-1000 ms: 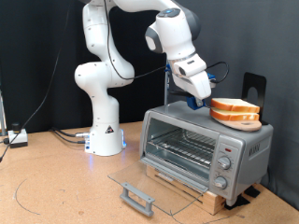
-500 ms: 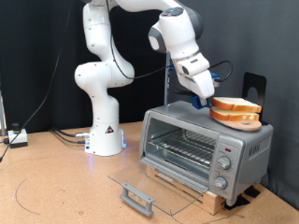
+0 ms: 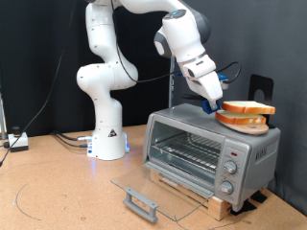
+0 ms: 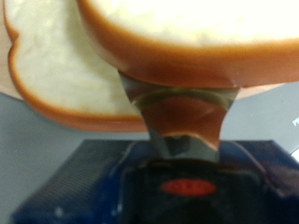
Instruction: Make a piece of toast with the oven
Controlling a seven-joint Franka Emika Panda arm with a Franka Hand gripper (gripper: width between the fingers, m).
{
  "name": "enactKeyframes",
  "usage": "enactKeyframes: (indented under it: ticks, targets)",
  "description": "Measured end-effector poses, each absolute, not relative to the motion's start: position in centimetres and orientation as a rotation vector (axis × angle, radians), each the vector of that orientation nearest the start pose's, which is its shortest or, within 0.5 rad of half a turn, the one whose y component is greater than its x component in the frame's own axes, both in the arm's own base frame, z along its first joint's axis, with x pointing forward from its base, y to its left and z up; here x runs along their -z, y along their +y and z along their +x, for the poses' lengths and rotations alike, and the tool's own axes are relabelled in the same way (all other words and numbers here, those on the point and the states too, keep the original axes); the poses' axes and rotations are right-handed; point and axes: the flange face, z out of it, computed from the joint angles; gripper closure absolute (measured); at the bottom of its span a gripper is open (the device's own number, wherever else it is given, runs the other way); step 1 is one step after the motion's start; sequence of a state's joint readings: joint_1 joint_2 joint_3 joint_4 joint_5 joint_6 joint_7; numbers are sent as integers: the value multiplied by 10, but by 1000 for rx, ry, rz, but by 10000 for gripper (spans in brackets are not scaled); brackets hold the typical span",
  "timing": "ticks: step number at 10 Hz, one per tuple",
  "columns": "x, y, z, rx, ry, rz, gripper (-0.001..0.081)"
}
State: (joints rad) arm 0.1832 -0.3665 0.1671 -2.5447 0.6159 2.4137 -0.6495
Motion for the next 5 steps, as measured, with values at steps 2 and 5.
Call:
enactKeyframes:
  ticks: [2,5]
  targets:
    - [-420,146,411,430,-770,-2606,411]
    - [-424,121,407,421,-776,-2572,411]
